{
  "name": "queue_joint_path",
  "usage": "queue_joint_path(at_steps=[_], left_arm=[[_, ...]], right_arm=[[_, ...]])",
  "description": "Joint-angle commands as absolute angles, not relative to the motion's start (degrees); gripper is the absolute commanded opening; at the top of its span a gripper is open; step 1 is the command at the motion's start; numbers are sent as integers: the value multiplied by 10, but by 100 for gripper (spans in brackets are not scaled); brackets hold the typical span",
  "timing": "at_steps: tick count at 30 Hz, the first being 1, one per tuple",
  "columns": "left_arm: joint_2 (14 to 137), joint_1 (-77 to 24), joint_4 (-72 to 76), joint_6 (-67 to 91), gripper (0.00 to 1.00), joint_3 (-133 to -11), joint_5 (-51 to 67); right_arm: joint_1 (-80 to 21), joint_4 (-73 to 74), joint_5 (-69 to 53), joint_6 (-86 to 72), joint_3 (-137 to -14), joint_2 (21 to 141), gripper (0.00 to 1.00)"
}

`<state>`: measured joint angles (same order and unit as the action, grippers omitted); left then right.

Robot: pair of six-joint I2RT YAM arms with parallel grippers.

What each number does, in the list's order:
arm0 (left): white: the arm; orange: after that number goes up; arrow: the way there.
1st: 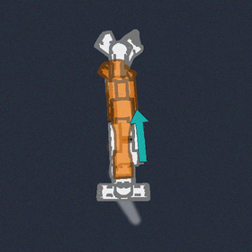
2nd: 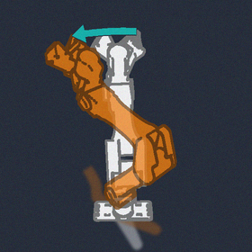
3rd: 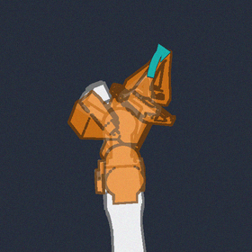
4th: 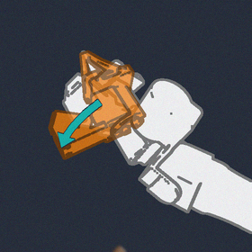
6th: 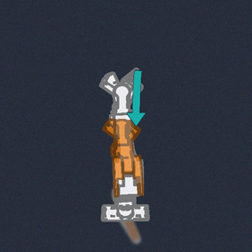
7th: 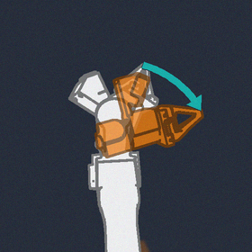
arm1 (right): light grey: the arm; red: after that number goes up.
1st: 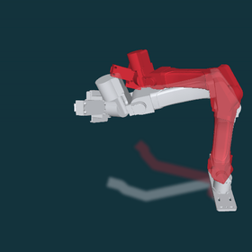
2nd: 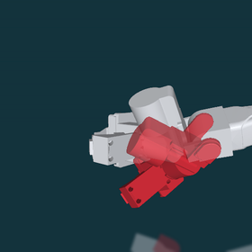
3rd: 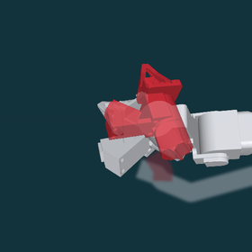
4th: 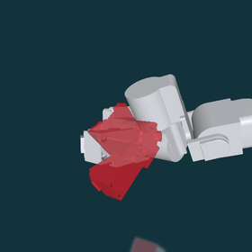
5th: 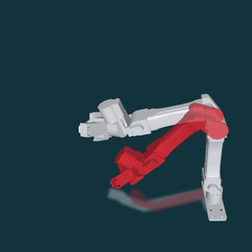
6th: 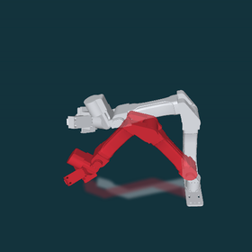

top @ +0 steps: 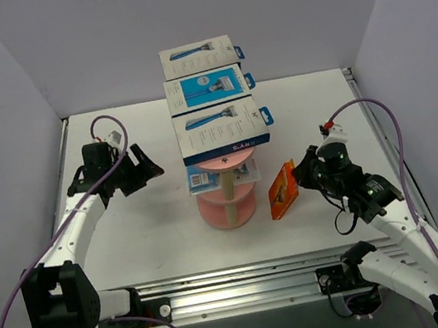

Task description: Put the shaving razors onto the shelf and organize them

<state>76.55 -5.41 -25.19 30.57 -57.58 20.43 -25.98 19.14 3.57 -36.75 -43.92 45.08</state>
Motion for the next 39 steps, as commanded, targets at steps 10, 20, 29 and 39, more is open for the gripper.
queue_joint_path(at_steps=[10,20,29,39], left_arm=[[752,-47,-228,293,84,-582,220],[753,-47,-227,293,84,-581,221],[756,-47,-226,294,84,-579,224],[757,-47,-225,294,84,-579,226]], right_arm=[[-244,203,45,-355,-440,467,0],[-239,203,28,-349,-420,490,1],[-237,193,11,-344,-417,493,11],[-236,191,5,-345,-417,490,0]])
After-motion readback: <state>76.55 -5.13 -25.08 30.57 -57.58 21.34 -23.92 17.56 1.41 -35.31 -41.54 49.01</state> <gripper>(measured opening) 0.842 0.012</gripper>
